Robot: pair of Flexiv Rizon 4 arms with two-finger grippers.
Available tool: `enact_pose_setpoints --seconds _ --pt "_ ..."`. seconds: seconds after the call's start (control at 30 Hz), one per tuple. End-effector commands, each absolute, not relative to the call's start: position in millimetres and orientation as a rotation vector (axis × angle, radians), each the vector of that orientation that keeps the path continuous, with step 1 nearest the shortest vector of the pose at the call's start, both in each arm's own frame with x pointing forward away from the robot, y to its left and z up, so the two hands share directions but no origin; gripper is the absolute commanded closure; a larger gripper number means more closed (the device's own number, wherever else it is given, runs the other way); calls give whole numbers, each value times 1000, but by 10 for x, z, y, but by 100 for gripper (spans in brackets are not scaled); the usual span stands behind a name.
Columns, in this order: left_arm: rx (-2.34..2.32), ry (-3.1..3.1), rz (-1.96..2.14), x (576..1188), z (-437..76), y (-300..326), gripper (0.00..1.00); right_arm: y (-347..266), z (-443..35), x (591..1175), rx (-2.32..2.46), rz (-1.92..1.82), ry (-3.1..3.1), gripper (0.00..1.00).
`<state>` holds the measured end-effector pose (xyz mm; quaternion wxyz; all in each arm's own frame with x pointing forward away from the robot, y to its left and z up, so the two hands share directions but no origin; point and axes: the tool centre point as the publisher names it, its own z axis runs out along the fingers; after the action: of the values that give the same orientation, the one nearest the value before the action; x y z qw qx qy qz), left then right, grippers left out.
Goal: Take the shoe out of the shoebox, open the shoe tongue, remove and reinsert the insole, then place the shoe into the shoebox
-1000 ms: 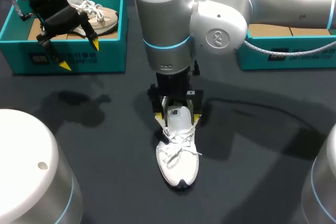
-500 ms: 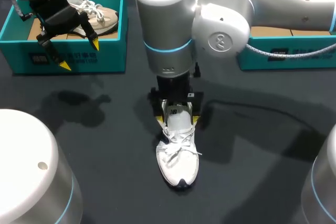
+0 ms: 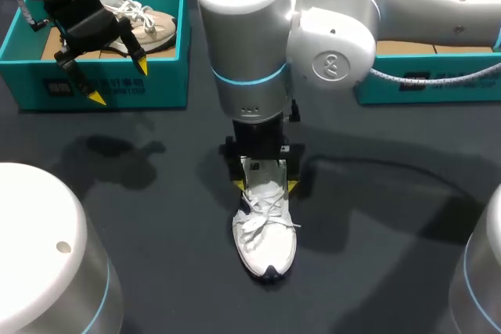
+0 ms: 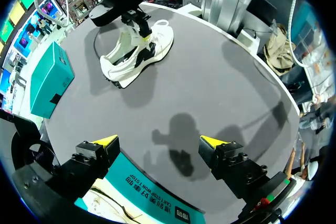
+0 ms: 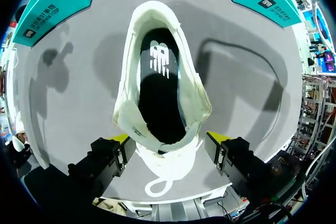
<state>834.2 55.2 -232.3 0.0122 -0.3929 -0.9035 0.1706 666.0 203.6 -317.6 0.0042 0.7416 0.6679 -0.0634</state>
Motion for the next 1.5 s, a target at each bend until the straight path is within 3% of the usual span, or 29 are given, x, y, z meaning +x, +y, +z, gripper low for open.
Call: enact_pose_setpoints --seconds 0.03,0.4,0.47,0.57,0.67,1.0,1.17,1.5 --pt "-1226 -2818 528 8338 -2325 556 0 2105 -3133 6504 2347 -179 2039 15" --pt "-1226 -2818 528 8338 -2325 556 0 2117 -3069 6046 2408 -115 1892 24" --pt "-1226 -2818 528 8338 -2325 556 0 2105 -3086 6001 2421 -101 1880 30" --pt "-1226 -2818 528 8338 -2325 556 0 2127 -3080 5984 2420 -92 1871 51" --pt "-1226 -2818 528 8338 -2325 556 0 2184 -3078 6040 2387 -54 1892 55" --pt "-1226 -2818 528 8338 -2325 556 0 2301 -2954 6221 2284 -11 1934 57" --pt "-1226 -2818 528 8338 -2325 556 0 2272 -2881 6376 2220 -23 1935 62" --pt "-1226 -2818 528 8338 -2325 556 0 2050 -3156 6760 2182 -27 1974 69"
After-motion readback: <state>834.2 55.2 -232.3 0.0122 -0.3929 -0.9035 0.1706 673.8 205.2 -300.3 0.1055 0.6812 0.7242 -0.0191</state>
